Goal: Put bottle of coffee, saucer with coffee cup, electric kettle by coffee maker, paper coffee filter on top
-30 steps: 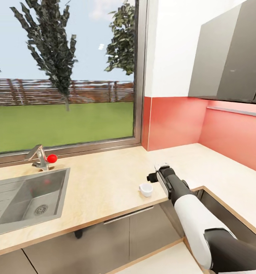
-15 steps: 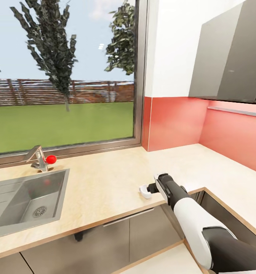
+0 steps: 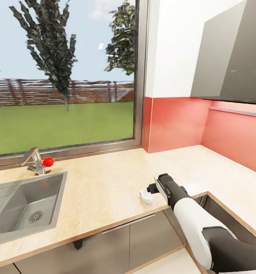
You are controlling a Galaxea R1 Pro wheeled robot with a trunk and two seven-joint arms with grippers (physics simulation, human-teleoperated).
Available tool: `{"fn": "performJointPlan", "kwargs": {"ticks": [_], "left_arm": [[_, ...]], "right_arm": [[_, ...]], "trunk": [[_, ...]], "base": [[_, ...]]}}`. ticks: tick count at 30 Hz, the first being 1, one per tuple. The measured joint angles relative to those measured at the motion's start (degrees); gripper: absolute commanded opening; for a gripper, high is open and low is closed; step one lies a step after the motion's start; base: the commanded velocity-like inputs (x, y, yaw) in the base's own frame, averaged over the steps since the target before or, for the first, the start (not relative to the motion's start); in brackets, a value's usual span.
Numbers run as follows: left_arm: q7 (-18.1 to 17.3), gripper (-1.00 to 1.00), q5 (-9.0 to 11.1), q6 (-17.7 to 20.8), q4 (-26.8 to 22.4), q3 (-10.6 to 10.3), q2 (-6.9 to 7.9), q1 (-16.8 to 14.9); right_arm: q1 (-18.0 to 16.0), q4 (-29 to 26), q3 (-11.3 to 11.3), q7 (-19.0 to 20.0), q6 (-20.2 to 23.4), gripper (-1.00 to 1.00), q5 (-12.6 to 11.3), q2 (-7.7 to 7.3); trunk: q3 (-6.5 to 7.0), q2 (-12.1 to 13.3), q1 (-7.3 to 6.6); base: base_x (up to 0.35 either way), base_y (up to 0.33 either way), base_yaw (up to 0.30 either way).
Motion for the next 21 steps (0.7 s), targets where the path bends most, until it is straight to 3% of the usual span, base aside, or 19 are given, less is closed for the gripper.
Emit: {"fn": "performJointPlan", "kwargs": {"ticks": [21], "left_arm": [[-0.18,1.00,-0.02,-0.10,0.00,0.00,-0.38,0.00]], "right_arm": [[0.09,3.18,0.00,-0.02,0.00,1.00,-0.08,0.05]], "trunk": [[0.00,0.00,0.01]], "base": [[0.014,0.000,0.000]]}}
